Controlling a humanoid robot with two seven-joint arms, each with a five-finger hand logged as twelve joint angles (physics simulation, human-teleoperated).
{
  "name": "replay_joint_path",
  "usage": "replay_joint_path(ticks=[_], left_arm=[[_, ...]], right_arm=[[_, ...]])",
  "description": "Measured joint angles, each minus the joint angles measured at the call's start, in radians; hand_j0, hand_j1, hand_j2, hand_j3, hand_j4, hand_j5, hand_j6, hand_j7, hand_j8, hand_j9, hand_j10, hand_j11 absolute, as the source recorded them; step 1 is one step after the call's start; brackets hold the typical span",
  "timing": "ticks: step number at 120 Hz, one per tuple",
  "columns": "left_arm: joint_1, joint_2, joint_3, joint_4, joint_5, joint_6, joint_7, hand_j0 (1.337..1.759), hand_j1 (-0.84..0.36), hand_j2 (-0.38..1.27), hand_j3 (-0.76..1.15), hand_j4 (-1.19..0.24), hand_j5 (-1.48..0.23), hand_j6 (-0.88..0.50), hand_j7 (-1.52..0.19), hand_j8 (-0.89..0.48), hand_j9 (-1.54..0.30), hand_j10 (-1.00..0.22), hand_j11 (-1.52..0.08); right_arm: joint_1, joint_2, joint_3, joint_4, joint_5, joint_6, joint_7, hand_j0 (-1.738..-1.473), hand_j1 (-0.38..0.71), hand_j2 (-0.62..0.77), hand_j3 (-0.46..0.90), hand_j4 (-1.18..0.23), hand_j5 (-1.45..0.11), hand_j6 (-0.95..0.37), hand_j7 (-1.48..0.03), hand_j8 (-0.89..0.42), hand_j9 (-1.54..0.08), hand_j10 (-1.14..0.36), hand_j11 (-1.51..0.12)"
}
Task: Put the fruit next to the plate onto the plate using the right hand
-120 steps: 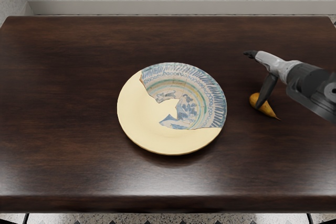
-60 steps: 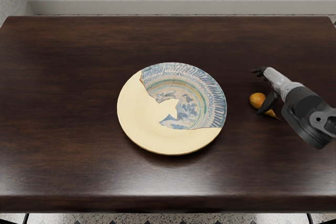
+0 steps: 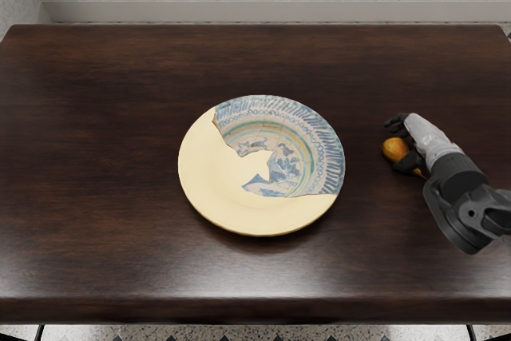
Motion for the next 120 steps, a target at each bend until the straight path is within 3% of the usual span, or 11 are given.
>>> replay_joint_path(ticks=[19,45,74,120], left_arm=[[0.0,0.0,0.0,0.0,0.0,0.0,0.0,1.658,0.35,0.0,0.0,0.0,0.0,0.0,0.0,0.0,0.0,0.0,0.0],[0.0,0.0,0.0,0.0,0.0,0.0,0.0,1.658,0.35,0.0,0.0,0.0,0.0,0.0,0.0,0.0,0.0,0.0,0.0],[0.0,0.0,0.0,0.0,0.0,0.0,0.0,1.658,0.35,0.0,0.0,0.0,0.0,0.0,0.0,0.0,0.0,0.0,0.0],[0.0,0.0,0.0,0.0,0.0,0.0,0.0,1.658,0.35,0.0,0.0,0.0,0.0,0.0,0.0,0.0,0.0,0.0,0.0]], right_arm=[[-0.003,0.012,-0.003,0.0,-0.002,-0.014,0.0,-1.658,0.2,-0.1,0.0,-0.44,-0.58,-0.45,-0.57,-0.44,-0.58,-0.44,-0.58],[-0.004,0.021,0.0,0.0,-0.002,-0.017,-0.002,-1.656,0.26,0.01,0.0,-0.53,-0.68,-0.49,-0.68,-0.39,-0.69,-0.53,-0.68],[0.0,0.021,0.018,0.01,0.007,-0.016,-0.001,-1.657,0.26,0.15,0.0,-0.58,-0.76,-0.55,-0.75,-0.44,-0.76,-0.58,-0.75],[0.04,0.021,0.028,0.062,0.01,-0.011,-0.001,-1.657,0.28,0.22,0.0,-0.62,-0.81,-0.56,-0.81,-0.44,-0.8,-0.62,-0.79]])
